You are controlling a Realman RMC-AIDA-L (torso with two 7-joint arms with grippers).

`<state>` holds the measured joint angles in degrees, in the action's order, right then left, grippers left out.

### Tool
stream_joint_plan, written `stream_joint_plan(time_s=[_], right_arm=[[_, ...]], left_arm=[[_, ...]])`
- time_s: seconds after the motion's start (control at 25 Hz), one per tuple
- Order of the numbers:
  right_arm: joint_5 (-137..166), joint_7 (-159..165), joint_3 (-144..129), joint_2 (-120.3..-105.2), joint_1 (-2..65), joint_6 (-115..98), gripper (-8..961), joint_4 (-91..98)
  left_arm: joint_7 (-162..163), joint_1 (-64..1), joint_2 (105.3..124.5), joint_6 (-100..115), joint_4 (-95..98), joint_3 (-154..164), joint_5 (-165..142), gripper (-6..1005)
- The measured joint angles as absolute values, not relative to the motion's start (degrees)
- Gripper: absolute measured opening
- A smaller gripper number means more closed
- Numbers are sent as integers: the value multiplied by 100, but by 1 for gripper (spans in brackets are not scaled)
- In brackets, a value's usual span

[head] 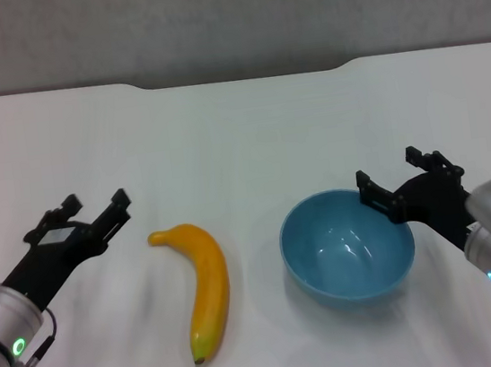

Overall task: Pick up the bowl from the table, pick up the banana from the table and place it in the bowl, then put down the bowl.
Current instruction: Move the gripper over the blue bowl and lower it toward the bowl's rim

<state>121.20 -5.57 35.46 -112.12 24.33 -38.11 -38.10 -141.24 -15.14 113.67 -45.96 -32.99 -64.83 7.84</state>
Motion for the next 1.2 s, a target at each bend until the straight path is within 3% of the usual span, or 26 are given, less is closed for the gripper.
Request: stream_joint_plan(time_s=[0.04, 0.2, 0.44, 0.52, 0.92, 1.2], right_arm=[[12119, -1205, 3940, -11135, 2223, -3249, 880, -4414], [12119, -2279, 4699, -11139, 1766, -2394, 880, -5276], [12114, -3843, 6350, -11458, 1050, -242, 879, -6724], [12092, -3945, 6681, -11471, 988, 385, 879, -7005], [12163, -3526, 7905, -11456, 1351, 2724, 879, -7387], [13863, -2000, 8298, -11469, 1896, 3787, 880, -7521]], left_arm=[[-13861, -1410, 11255, -4237, -3761, -6504, 475, 877], [-13647, -1179, 11208, -3826, -4378, -6679, -61, 876], [-12809, -538, 11282, -2556, -5971, -7137, -1541, 876], [-12320, -404, 11298, -1966, -6483, -7151, -2110, 876], [-11721, -156, 11293, 574, -8109, -6699, -3122, 876], [-13653, -287, 11443, 2488, -8895, -6691, -1835, 876]])
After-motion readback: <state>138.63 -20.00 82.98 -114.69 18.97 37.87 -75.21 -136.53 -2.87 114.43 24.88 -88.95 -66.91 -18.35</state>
